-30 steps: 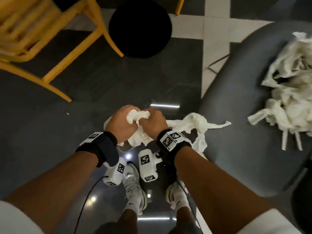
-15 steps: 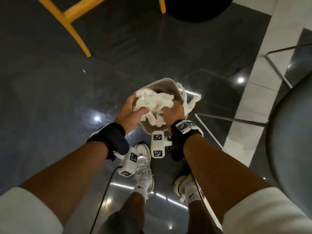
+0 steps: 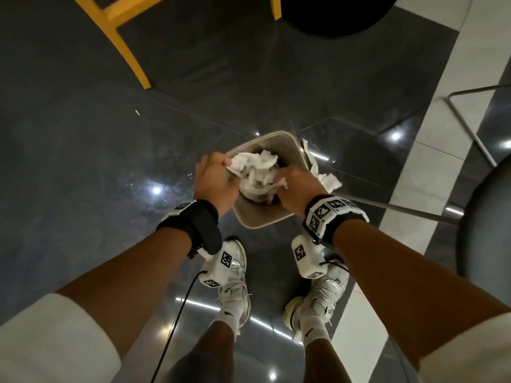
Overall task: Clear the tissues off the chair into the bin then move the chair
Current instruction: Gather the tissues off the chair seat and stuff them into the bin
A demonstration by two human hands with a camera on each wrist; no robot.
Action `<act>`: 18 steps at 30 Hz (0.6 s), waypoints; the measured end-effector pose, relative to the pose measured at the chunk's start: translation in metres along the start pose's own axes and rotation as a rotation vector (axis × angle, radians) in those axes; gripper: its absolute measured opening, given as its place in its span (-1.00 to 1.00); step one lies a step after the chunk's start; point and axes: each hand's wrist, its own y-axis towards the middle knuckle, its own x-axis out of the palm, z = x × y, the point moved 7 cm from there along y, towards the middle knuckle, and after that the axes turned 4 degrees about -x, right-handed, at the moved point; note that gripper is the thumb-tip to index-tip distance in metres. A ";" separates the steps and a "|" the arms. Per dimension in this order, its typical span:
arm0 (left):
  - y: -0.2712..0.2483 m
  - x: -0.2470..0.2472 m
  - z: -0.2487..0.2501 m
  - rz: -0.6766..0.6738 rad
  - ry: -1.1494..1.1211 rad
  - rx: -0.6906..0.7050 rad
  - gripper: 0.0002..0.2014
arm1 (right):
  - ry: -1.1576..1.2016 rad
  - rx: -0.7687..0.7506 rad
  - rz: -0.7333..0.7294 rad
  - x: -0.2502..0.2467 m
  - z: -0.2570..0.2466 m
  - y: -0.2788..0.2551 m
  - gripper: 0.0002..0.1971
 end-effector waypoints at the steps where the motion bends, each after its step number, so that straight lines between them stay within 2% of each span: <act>1: 0.002 0.000 -0.003 0.038 0.008 -0.003 -0.71 | 0.059 0.002 0.071 -0.004 0.002 0.002 -0.74; 4: 0.008 0.004 -0.015 0.115 0.026 -0.019 -0.60 | 0.243 0.019 0.223 -0.016 0.004 0.007 -0.68; 7: 0.016 0.020 -0.033 0.044 -0.007 -0.093 -0.38 | 0.370 0.092 0.391 -0.032 0.030 0.014 -0.71; 9: 0.022 0.036 -0.048 -0.056 -0.074 -0.172 -0.47 | 0.403 0.176 0.457 -0.041 0.064 0.014 -0.73; 11: 0.029 0.046 -0.062 -0.038 -0.132 -0.208 -0.64 | 0.428 0.257 0.505 -0.048 0.104 0.015 -0.73; 15: 0.043 0.046 -0.075 0.151 -0.185 -0.197 -0.78 | 0.517 0.415 0.428 -0.026 0.182 0.038 -0.79; 18: 0.053 0.042 -0.070 0.263 -0.191 -0.102 -0.87 | 0.488 0.402 0.223 -0.002 0.196 0.064 -0.71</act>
